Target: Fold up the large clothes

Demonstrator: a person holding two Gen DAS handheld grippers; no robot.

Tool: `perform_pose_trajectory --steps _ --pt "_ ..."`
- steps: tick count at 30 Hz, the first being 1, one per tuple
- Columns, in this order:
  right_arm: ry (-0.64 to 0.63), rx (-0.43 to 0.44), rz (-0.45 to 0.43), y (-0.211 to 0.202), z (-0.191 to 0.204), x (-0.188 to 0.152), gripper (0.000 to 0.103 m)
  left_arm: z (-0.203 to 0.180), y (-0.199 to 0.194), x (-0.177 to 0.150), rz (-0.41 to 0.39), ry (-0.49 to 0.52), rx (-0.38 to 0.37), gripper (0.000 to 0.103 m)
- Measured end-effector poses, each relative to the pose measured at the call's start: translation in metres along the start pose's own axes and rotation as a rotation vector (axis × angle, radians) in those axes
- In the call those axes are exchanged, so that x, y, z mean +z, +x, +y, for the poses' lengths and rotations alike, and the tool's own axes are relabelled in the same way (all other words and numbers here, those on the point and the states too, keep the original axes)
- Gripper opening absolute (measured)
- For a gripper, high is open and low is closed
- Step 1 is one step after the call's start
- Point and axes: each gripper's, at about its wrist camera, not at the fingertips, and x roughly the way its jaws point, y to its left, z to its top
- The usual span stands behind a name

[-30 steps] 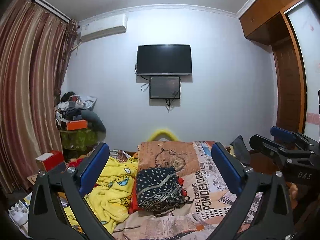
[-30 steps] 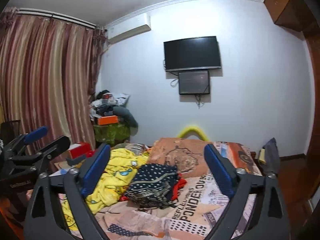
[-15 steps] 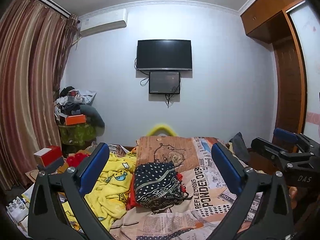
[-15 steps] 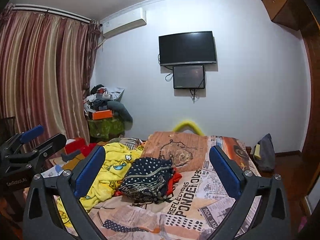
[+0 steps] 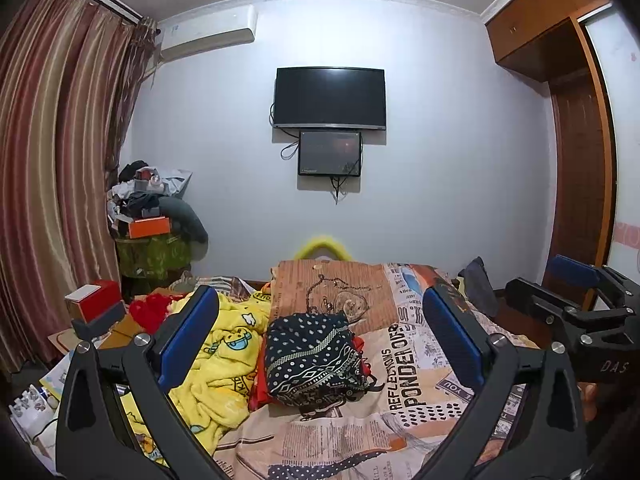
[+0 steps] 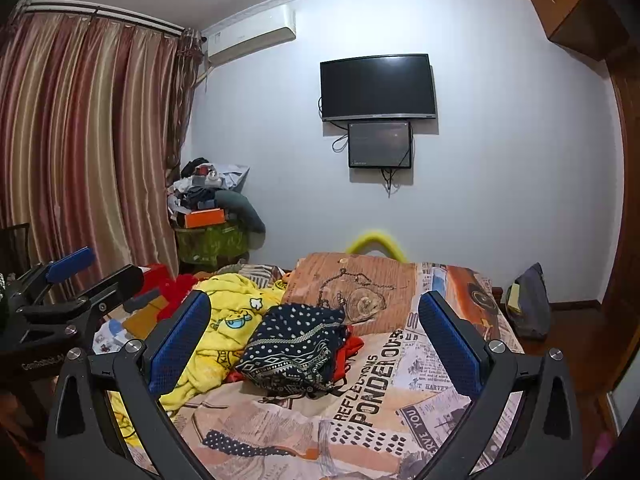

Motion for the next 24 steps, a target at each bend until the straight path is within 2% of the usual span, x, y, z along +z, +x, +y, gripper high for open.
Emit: perform_pose_trajectory --steps 24 --pt "0.004 0.004 0.014 0.0030 -0.0002 -0.0007 0.103 0.0055 0.0046 -0.0016 0.013 -0.015 -0.009 0.102"
